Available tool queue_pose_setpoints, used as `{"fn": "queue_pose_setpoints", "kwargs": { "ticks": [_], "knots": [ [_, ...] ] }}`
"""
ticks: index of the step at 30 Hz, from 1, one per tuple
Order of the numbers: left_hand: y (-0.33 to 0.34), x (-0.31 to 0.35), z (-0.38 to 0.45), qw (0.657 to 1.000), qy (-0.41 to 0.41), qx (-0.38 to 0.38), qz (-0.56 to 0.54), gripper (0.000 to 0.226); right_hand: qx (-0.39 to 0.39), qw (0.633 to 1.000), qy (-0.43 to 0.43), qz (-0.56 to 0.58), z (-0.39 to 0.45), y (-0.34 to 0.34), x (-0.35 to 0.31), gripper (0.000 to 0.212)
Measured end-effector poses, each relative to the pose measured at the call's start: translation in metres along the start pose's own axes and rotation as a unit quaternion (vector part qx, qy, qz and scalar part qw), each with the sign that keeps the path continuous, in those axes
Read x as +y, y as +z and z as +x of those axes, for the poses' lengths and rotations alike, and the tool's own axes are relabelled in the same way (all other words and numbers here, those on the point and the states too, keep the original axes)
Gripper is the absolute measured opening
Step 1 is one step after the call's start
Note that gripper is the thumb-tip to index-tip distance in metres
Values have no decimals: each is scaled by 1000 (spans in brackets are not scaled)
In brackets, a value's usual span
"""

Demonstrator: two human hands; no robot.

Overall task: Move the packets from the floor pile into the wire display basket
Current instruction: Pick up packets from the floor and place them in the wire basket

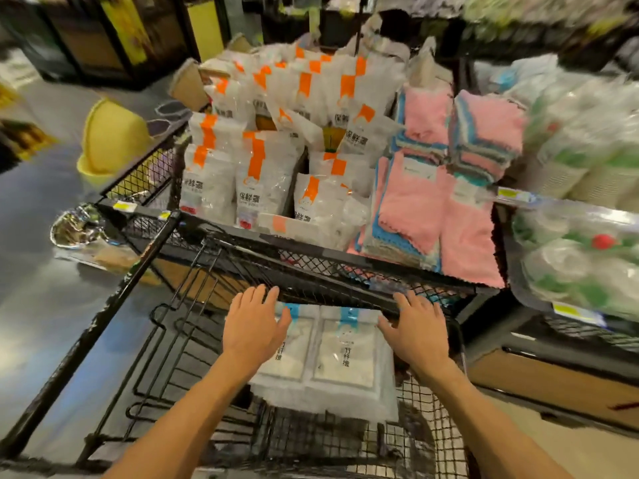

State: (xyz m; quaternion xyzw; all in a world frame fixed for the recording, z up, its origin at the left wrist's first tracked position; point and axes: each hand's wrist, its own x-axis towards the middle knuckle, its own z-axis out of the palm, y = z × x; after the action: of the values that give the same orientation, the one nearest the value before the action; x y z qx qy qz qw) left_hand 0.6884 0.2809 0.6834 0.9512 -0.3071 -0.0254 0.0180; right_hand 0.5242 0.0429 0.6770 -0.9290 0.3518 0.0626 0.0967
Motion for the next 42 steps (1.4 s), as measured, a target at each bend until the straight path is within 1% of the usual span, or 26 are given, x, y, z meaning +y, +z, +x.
{"fn": "queue_pose_setpoints", "kwargs": {
  "ticks": [4, 8, 12, 15, 19, 22, 25, 28, 31, 33, 37, 42],
  "knots": [
    [-34, 18, -5, 999, 38, 8, -2, 62, 37, 999, 15, 2, -35, -35, 6, 68],
    [-64, 30, -22, 996, 78, 18, -32, 63, 61, 996, 58, 28, -81, -58, 11, 67],
    [-83, 40, -50, 986, 161, 8, -47, 64, 100, 987, 110, 53, -134, -77, 9, 66],
    [-91, 52, -70, 972, 227, 4, -54, 64, 130, 976, 167, 59, -182, -85, 10, 66],
    [-95, 84, -98, 941, 329, -9, -74, 62, 173, 951, 247, 75, -255, -86, 22, 68],
    [-98, 116, -128, 914, 395, -15, -91, 67, 192, 931, 302, 77, -315, -85, 38, 70],
    [-101, 153, -164, 885, 454, -18, -104, 69, 225, 903, 356, 81, -372, -83, 56, 74],
    [-102, 187, -200, 857, 503, -25, -110, 69, 236, 881, 402, 80, -423, -78, 76, 63],
    [-99, 218, -233, 826, 553, -18, -110, 58, 245, 855, 450, 84, -474, -68, 95, 62],
    [-94, 229, -240, 820, 562, -21, -107, 57, 249, 848, 459, 91, -490, -63, 100, 62],
    [-80, 278, -289, 802, 590, -26, -88, 58, 265, 819, 498, 105, -550, -45, 136, 62],
    [-58, 328, -360, 795, 594, -50, -112, 59, 244, 796, 545, 101, -629, -17, 189, 63]
  ]
}}
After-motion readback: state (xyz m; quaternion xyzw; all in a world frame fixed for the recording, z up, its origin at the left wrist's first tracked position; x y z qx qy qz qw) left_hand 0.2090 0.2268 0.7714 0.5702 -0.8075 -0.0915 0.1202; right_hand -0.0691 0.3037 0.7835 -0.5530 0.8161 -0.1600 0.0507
